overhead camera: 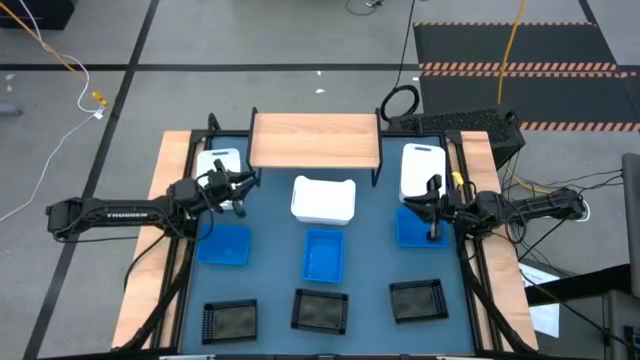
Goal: Stack baskets on shelf by color
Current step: Put the right blue bin on the shelf
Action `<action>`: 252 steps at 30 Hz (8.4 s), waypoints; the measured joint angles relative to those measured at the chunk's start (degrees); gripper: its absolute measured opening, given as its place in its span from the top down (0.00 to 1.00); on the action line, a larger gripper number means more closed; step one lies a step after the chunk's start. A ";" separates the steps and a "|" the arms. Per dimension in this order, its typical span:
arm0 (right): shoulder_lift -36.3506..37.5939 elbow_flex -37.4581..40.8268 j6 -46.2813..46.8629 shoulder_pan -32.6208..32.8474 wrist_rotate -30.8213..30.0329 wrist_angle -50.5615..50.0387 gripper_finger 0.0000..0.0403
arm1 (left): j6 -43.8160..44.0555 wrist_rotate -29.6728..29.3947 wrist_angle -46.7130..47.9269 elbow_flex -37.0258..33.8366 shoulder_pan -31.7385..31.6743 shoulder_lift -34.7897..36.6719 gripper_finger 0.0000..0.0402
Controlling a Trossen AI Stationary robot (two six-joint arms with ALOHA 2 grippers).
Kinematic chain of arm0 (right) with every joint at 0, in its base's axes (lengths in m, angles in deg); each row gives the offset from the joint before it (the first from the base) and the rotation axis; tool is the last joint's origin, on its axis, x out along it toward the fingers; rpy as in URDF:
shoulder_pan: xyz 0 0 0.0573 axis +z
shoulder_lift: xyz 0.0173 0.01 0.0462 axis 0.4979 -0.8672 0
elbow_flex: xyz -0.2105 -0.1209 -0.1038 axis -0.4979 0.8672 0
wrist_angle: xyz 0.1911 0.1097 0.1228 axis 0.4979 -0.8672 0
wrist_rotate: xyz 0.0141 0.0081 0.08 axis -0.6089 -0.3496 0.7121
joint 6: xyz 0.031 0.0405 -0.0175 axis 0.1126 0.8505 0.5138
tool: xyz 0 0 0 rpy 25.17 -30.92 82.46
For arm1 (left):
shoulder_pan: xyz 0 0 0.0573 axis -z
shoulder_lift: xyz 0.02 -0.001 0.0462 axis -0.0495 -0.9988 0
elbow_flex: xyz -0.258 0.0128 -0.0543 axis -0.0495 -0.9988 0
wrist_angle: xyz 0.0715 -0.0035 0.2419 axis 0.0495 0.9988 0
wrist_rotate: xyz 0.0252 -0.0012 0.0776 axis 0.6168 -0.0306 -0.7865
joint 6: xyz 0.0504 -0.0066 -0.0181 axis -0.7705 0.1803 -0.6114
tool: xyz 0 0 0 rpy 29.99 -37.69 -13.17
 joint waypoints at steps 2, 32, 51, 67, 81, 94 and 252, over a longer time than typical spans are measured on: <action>0.01 0.00 0.27 0.00 -0.96 0.08 0.89 | 0.02 -0.02 -0.29 0.00 0.02 0.00 0.74; -0.15 0.00 -4.05 0.00 -11.78 10.49 0.75 | -5.04 -0.08 -7.88 1.39 -0.09 0.00 0.74; -25.57 -29.52 4.26 -7.01 -16.06 -28.08 0.59 | -10.94 0.48 30.18 36.20 3.45 -9.82 0.74; -41.67 -40.90 12.75 -10.01 12.89 -55.45 0.59 | -24.83 -0.57 25.39 36.27 0.45 -14.81 0.74; -55.81 -60.41 39.33 -8.47 9.69 -86.67 0.59 | -5.62 -0.49 20.68 36.24 2.26 -19.28 0.74; -59.49 -58.09 53.99 -8.57 14.21 -90.63 0.59 | -7.50 -0.46 27.27 36.24 3.67 -19.02 0.74; -81.92 -87.69 -12.65 -31.78 5.23 -79.21 0.74 | -10.00 -0.61 35.73 36.22 -7.49 -18.99 0.74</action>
